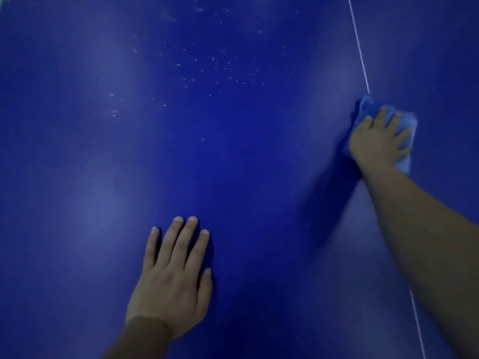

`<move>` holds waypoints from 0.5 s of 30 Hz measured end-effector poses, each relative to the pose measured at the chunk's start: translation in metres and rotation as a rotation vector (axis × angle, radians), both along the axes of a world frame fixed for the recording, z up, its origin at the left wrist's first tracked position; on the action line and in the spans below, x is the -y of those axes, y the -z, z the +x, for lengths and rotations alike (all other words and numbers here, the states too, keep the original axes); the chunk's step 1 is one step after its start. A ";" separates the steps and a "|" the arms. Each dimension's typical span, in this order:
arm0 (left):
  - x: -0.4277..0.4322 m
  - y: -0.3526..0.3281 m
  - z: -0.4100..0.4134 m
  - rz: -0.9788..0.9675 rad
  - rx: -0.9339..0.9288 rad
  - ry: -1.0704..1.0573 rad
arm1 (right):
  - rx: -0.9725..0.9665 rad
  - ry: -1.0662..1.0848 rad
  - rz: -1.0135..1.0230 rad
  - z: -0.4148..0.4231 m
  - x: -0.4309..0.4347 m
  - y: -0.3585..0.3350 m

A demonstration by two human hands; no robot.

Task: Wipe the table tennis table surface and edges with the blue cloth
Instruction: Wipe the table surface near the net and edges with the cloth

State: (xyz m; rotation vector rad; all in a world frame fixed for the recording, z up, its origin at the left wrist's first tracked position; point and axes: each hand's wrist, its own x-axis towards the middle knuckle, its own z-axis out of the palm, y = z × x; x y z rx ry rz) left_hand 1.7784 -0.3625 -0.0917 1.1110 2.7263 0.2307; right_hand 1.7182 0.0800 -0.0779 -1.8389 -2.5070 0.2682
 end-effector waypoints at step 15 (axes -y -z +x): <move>0.001 0.000 -0.002 0.010 0.000 -0.011 | 0.017 -0.710 0.116 -0.063 0.156 0.022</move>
